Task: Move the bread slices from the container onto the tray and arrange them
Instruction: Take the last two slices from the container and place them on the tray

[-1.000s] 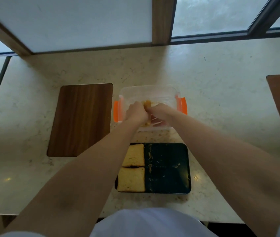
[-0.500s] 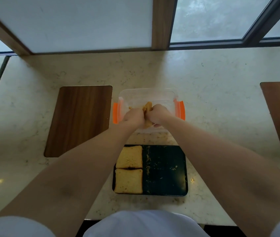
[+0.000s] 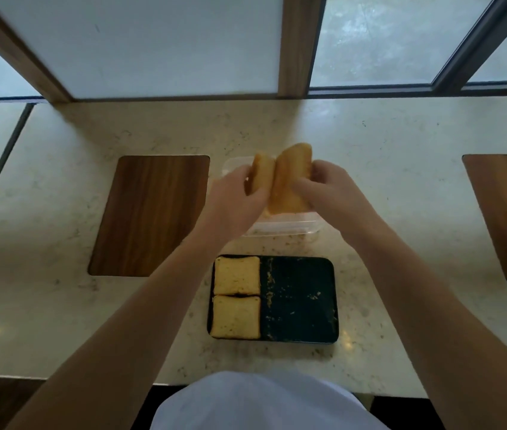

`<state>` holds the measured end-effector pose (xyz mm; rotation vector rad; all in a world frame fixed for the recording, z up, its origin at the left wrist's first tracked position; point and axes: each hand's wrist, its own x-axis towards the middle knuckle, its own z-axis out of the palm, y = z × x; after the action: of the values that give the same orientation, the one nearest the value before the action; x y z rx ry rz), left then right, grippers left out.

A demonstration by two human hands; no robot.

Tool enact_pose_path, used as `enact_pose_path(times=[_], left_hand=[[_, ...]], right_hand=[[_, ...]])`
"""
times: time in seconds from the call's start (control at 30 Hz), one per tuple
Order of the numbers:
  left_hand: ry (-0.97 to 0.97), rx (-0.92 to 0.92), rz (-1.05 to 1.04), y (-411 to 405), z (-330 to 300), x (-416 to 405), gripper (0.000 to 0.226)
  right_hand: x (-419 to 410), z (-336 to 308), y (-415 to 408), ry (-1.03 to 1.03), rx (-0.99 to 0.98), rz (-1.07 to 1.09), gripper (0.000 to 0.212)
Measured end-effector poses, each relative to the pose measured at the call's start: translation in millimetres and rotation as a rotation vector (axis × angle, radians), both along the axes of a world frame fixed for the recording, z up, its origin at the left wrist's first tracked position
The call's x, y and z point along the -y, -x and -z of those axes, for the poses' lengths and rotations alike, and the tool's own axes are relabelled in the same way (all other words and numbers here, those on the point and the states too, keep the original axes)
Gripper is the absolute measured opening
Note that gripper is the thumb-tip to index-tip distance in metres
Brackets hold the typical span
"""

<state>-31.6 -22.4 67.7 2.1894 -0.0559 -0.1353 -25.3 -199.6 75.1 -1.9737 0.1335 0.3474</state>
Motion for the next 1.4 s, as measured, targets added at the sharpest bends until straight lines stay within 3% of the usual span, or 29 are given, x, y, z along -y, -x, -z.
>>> enact_pose_path(times=[0.07, 0.2, 0.3, 0.43, 0.57, 0.7, 0.83, 0.93, 1.0, 1.13, 1.4], left_hand=[[0.042, -0.022, 0.027, 30.9, 1.3, -1.5, 0.008], [-0.007, -0.109, 0.084, 80.5, 31.2, -4.9, 0.013], [-0.001, -0.23, 0.075, 108.0, 61.1, -6.3, 0.013], [-0.04, -0.467, 0.053, 137.9, 101.0, -10.0, 0.049], [-0.037, -0.625, -0.004, 150.0, 119.8, -17.7, 0.065], [-0.049, -0.642, -0.038, 159.5, 127.0, -24.7, 0.054], [0.04, -0.682, -0.125, 161.2, 129.9, -34.0, 0.045], [0.124, -0.686, -0.195, 159.5, 126.8, -38.0, 0.044], [0.174, -0.687, -0.236, 157.3, 125.3, -39.9, 0.041], [0.204, -0.675, -0.303, 156.0, 127.6, -44.0, 0.042], [0.19, -0.699, -0.366, 163.2, 131.7, -51.5, 0.041]], right_hand=[[4.7, 3.1, 29.3, -0.057, -0.039, 0.01, 0.032], [-2.5, 32.3, 83.4, -0.113, -0.12, 0.01, 0.017], [-2.7, 61.7, 115.0, -0.127, -0.25, 0.027, 0.022], [3.6, 96.4, 150.9, -0.167, -0.464, 0.07, 0.014], [9.2, 113.8, 173.4, -0.152, -0.602, 0.158, 0.004], [14.9, 124.9, 179.4, -0.161, -0.672, 0.268, 0.004], [20.0, 135.4, 172.9, -0.571, -0.677, 0.595, 0.009], [16.3, 139.6, 161.8, -0.751, -0.679, 0.79, 0.014], [10.5, 141.8, 153.8, -0.728, -0.711, 0.895, 0.014], [-0.3, 148.7, 145.4, -0.48, -0.753, 0.929, 0.008], [-21.4, 152.5, 142.2, -0.652, -0.698, 1.088, 0.02]])
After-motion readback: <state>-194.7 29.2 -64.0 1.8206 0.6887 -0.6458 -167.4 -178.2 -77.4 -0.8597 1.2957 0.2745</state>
